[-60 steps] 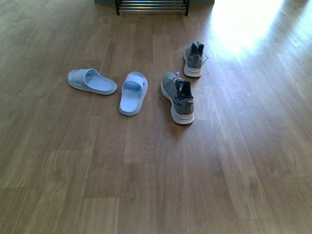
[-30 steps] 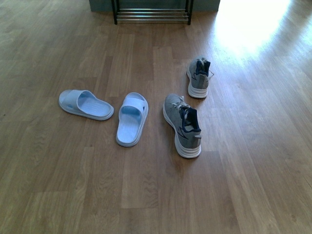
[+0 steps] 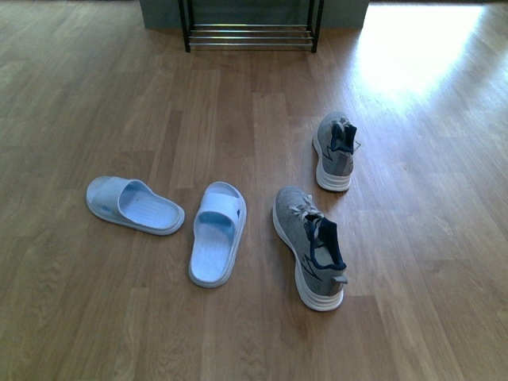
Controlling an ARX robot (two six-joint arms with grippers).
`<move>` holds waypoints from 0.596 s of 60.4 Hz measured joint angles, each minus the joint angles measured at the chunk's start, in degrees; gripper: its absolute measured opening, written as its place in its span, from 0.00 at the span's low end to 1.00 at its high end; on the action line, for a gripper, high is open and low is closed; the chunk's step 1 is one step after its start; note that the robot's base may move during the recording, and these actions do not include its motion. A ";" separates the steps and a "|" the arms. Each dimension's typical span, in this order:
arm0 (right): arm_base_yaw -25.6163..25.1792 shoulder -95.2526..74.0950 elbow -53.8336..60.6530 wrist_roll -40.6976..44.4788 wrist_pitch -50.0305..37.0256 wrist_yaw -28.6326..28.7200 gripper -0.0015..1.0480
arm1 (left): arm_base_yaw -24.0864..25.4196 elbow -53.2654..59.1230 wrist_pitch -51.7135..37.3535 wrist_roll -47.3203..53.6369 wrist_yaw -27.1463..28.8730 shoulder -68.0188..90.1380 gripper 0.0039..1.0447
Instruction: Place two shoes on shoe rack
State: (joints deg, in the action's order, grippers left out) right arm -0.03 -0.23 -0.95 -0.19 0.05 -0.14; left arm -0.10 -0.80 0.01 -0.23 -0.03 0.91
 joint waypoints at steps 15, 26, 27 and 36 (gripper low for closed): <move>0.00 0.07 0.00 0.00 0.00 -0.04 0.91 | 0.00 0.00 0.00 0.00 0.02 0.00 0.91; 0.00 0.07 0.00 0.00 0.02 0.04 0.91 | 0.00 0.00 0.00 0.00 0.04 0.00 0.91; 0.00 0.07 0.00 0.00 0.02 0.13 0.91 | 0.00 0.00 0.00 0.00 0.04 0.00 0.91; 0.00 0.07 0.00 0.00 0.02 0.15 0.91 | 0.00 0.00 0.00 0.00 0.11 0.00 0.91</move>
State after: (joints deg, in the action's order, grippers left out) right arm -0.03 -0.16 -0.95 -0.19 0.08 0.01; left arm -0.10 -0.80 0.01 -0.23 0.08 0.91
